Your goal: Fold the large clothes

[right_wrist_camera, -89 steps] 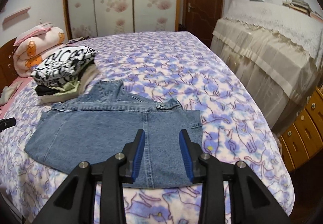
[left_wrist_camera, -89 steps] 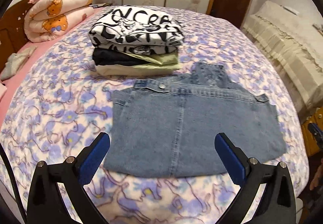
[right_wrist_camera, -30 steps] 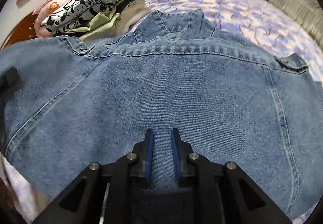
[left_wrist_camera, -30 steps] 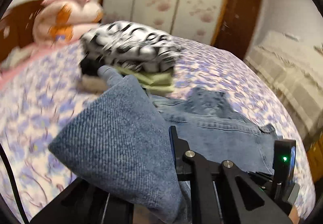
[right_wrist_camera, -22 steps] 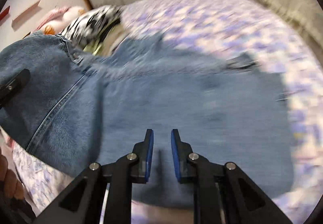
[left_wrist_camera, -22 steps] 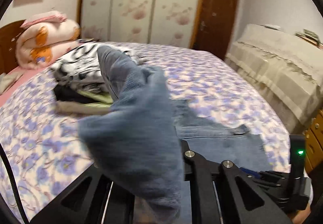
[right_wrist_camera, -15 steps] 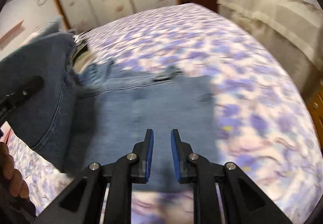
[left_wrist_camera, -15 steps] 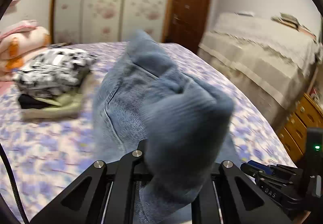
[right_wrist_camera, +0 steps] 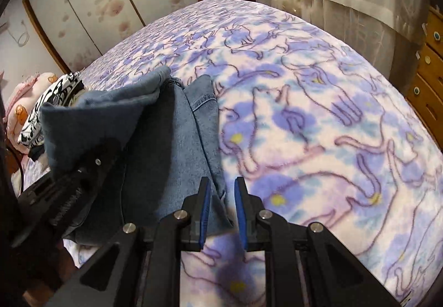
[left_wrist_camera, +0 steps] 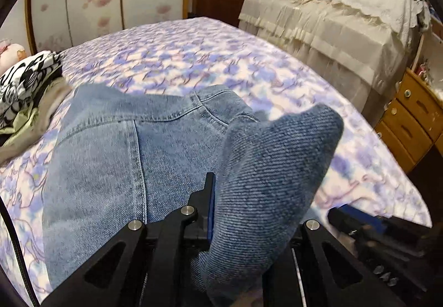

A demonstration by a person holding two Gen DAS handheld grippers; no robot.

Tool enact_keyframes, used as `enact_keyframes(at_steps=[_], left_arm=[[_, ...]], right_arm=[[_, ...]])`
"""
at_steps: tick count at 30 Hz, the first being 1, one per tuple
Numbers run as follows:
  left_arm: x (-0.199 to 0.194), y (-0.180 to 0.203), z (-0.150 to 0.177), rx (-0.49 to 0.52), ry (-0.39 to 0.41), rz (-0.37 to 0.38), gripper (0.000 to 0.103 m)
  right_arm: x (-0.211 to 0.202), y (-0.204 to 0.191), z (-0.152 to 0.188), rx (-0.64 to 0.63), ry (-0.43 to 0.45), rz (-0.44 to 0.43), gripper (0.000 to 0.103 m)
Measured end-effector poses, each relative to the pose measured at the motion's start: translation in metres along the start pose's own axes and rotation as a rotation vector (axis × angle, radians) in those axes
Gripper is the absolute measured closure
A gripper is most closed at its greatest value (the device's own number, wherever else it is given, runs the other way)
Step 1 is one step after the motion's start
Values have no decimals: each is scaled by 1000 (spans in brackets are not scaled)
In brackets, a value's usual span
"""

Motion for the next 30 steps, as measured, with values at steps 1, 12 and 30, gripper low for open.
enact_keyframes(at_steps=[1, 12, 30], left_arm=[[1, -1, -1, 10, -1, 1, 94], [-13, -2, 23, -81, -180, 216, 21], [-46, -192, 52, -302, -293, -19, 16]], right_arm=[[-1, 0, 2, 2, -1, 1, 86], [-10, 2, -9, -53, -11, 25, 85], [37, -59, -12, -1, -288, -246, 66]])
Point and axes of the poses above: each gripper's, at about its wrist camera, not at the fingertips, and x roughly the way its jaws point, y to its right, z to its underside, the point moved 9 cm from there along x, roughly the way its jaws point, and after that the axes turned 15 degrees about y, right-handed, at the moved point
